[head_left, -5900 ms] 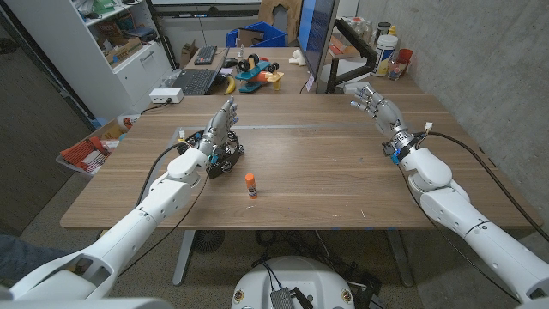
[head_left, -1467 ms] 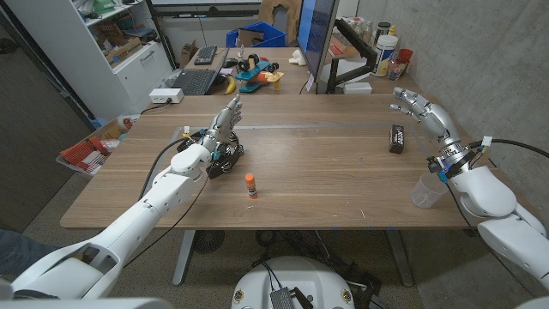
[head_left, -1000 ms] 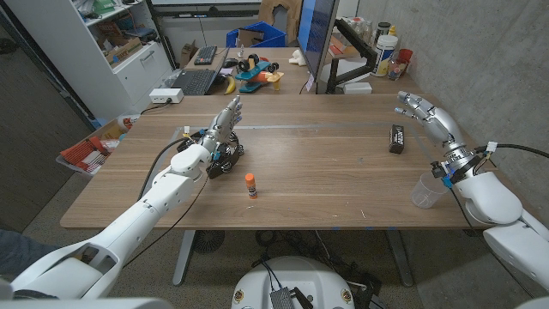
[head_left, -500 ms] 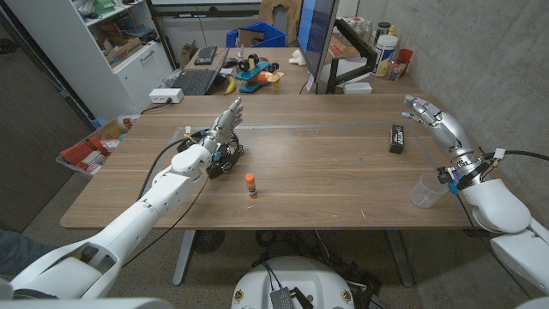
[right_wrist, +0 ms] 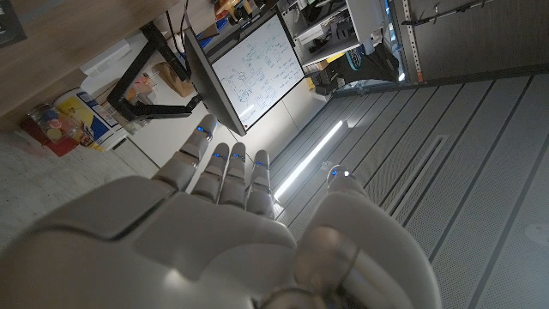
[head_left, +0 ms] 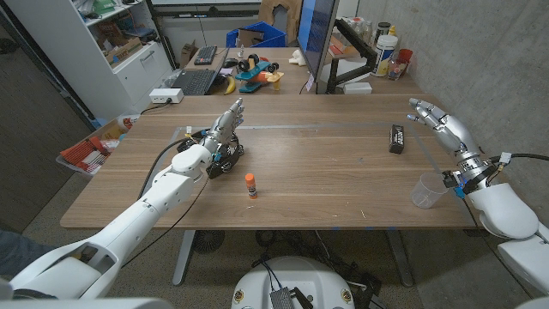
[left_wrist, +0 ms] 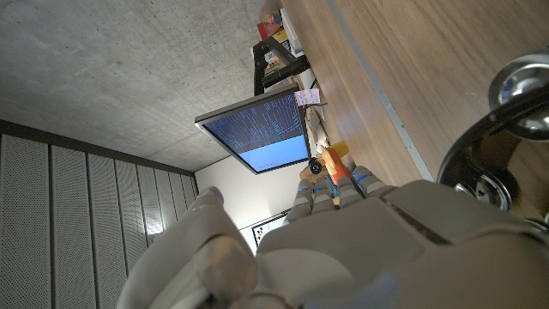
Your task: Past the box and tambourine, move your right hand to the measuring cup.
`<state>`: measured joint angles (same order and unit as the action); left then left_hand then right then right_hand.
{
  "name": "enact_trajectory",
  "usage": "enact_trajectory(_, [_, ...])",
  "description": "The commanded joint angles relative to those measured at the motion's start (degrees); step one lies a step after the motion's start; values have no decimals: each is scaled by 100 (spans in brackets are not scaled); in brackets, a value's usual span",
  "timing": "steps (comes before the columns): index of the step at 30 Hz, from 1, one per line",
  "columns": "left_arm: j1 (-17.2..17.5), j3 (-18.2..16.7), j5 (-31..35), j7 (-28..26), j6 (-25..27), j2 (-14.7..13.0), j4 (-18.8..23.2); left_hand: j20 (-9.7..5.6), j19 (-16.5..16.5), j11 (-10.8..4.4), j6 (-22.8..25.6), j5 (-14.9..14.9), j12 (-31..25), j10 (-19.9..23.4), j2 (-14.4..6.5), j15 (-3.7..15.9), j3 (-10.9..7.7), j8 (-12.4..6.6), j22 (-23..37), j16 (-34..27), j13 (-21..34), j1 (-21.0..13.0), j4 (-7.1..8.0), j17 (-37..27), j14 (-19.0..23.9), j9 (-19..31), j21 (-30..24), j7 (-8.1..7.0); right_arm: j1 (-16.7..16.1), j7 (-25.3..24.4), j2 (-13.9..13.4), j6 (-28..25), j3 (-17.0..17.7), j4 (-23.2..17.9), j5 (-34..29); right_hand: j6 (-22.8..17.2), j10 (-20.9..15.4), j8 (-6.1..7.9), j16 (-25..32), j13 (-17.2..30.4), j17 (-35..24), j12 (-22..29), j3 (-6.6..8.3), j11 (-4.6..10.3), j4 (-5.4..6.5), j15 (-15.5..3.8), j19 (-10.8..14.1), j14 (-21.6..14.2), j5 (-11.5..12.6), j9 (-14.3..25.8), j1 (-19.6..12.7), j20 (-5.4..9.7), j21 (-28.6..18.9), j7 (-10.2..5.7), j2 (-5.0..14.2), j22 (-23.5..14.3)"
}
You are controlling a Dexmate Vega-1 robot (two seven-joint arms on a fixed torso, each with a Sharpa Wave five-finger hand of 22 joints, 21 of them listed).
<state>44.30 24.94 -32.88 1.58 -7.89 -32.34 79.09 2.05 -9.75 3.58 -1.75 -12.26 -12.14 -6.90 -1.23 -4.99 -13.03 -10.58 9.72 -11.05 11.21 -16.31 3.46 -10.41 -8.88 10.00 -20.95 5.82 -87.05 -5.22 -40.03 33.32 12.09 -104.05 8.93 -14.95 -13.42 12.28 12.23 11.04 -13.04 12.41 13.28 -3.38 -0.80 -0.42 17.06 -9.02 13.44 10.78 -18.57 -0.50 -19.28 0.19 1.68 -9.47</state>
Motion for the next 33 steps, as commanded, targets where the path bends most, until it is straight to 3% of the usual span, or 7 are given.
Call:
enact_trajectory(1, [7,1,0,-20,21,-2,2,-38,-301,7,33,23,2,-39,-41,-11,5,-28,24,10,11,-10,-38,-13,-19,34,14,27,-207,-91,114,-171,253,-173,-439,-50,-32,24,4,18,3,-12,8,50,-27,-8,46,-50,38,33,24,-20,10,-31,-4,-13])
enact_trajectory(33, [-84,44,25,13,-25,84,-139,9,-312,-13,50,24,3,-46,-50,3,22,-30,26,11,11,-3,-52,-14,-28,33,94,18,-574,-448,523,-377,564,-565,-1705,-195,-137,36,14,24,57,-9,12,106,-107,-29,151,-143,92,40,-8,-48,117,-129,-36,-14])
